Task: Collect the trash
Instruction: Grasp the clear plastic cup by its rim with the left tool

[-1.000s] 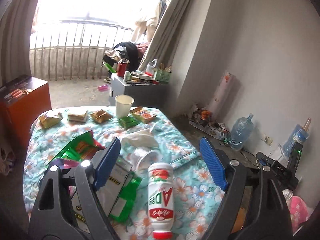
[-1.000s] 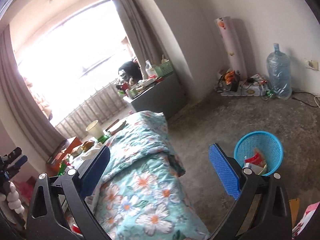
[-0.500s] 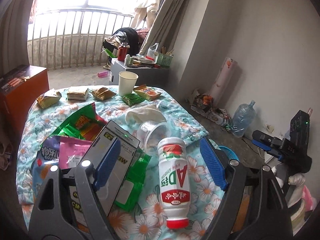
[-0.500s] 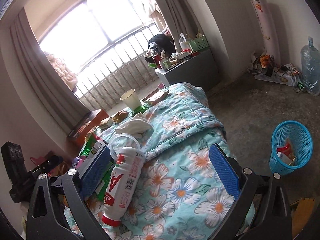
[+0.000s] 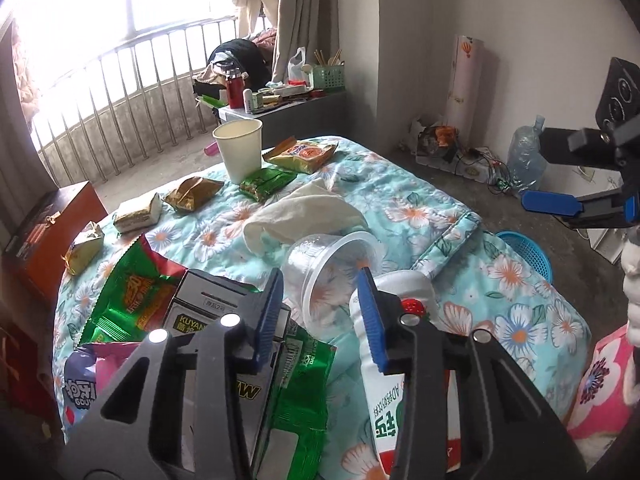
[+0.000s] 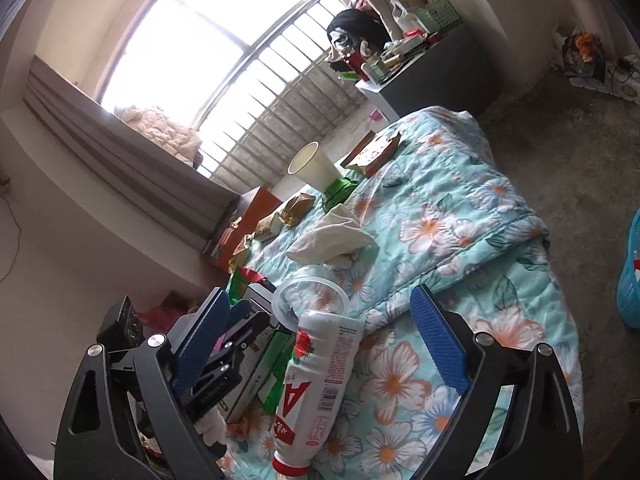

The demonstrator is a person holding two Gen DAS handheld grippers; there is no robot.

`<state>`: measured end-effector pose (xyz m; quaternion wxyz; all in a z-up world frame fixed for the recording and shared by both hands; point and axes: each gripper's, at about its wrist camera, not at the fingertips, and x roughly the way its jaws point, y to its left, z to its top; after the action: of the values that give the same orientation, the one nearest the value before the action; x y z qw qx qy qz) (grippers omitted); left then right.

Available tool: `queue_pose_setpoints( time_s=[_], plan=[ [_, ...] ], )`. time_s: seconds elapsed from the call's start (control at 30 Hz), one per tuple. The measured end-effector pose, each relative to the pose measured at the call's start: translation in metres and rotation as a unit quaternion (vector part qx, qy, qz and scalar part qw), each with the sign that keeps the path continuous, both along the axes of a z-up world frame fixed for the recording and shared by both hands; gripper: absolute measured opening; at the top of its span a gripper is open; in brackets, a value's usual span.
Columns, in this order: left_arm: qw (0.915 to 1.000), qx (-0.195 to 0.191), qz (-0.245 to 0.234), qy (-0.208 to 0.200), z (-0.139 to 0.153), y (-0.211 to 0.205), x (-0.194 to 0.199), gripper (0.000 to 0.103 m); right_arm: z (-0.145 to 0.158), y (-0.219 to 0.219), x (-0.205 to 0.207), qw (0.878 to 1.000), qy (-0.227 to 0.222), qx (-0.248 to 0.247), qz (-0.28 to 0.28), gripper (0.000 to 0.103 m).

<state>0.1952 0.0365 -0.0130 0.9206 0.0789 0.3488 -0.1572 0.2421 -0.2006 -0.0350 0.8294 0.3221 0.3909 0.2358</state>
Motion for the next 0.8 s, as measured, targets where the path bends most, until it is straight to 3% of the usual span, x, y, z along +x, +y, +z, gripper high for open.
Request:
queue_pose_setpoints(
  time_s=[0.2, 0.43, 0.67, 0.8],
  plan=[
    [0.9996, -0.011, 0.006, 0.024, -0.008, 0.007, 0.013, 0.021, -0.033, 0.018, 0.074, 0.996, 0.078, 0.036, 0.035, 0.079],
    [0.9996, -0.002, 0.005, 0.029, -0.014, 0.007, 0.017, 0.015, -0.066, 0.040, 0.134, 0.991, 0.122, 0.005, 0.058, 0.078],
    [0.9993, -0.009, 0.012, 0.033, -0.018, 0.009, 0.022, 0.005, -0.090, 0.047, 0.166, 0.986, 0.152, -0.001, 0.069, 0.078],
    [0.9996, -0.005, 0.015, 0.024, -0.017, 0.008, 0.022, 0.003, -0.089, 0.055, 0.164, 0.986, 0.147, -0.006, 0.079, 0.067]
  ],
)
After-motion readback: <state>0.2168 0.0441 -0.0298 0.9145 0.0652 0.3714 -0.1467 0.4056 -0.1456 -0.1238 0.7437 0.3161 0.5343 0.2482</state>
